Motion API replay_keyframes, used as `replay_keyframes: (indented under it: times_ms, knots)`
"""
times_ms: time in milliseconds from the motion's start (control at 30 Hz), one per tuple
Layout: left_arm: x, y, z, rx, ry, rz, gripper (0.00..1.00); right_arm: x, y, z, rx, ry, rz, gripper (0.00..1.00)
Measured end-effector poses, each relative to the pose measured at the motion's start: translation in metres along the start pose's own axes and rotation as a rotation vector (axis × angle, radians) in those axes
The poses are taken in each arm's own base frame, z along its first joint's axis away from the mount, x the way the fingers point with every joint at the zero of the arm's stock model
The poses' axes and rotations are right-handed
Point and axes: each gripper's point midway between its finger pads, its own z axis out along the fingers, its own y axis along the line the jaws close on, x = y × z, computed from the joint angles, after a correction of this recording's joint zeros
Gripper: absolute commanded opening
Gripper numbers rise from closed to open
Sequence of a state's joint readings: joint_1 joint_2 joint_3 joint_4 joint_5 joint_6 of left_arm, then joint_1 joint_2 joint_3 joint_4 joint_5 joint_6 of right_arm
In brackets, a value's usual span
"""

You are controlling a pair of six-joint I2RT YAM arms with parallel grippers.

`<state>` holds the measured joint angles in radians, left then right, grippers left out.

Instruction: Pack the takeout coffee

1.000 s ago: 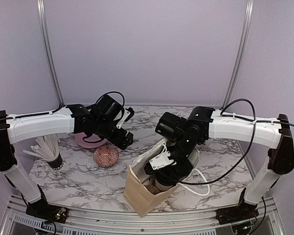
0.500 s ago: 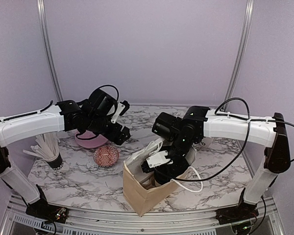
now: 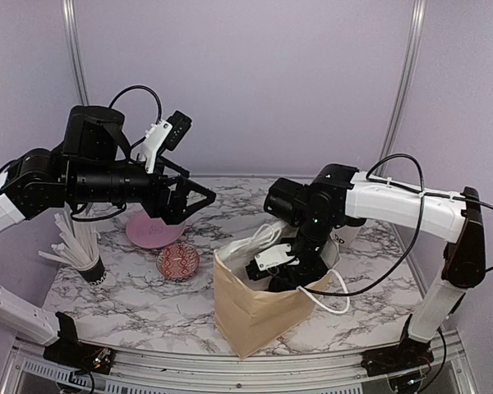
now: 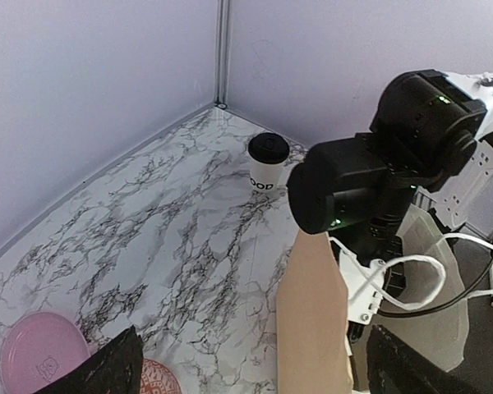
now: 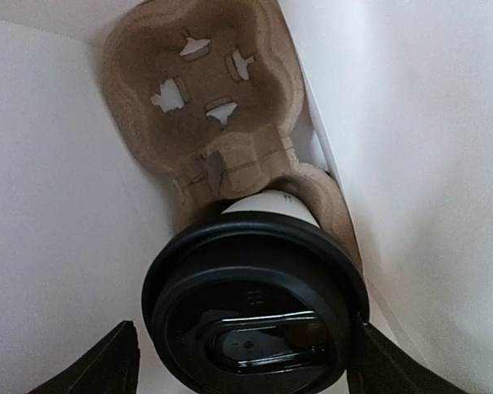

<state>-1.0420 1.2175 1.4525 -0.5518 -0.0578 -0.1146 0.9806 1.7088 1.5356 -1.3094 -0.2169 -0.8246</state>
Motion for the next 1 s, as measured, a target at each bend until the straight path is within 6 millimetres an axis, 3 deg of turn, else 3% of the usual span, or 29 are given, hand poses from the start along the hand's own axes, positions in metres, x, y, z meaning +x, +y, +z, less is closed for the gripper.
replay_keyframes:
  times_ms: [67, 233, 433, 667, 733, 1000]
  knots:
    - [0.006, -0.012, 0.006, 0.03, 0.029, 0.008, 0.95, 0.001, 0.0, -0.002, -0.013, -0.008, 0.01, 0.88]
    - [0.037, -0.037, 0.044, 0.054, 0.179, 0.047, 0.95, 0.003, 0.006, -0.004, -0.041, -0.015, 0.018, 0.9]
    - [0.06, -0.044, 0.079, 0.033, 0.297, 0.073, 0.85, 0.002, 0.008, -0.013, -0.022, -0.036, 0.013, 0.89]
    - [0.053, -0.046, 0.085, 0.031, 0.313, 0.095, 0.41, 0.002, 0.005, -0.018, 0.009, -0.04, 0.023, 0.91]
    - [0.052, -0.048, 0.089, 0.036, 0.318, 0.099, 0.24, 0.002, 0.004, -0.019, 0.016, -0.04, 0.025, 0.91]
    - [0.065, -0.052, 0.108, 0.053, 0.369, 0.135, 0.0, -0.005, -0.006, -0.029, 0.061, -0.066, 0.022, 0.93]
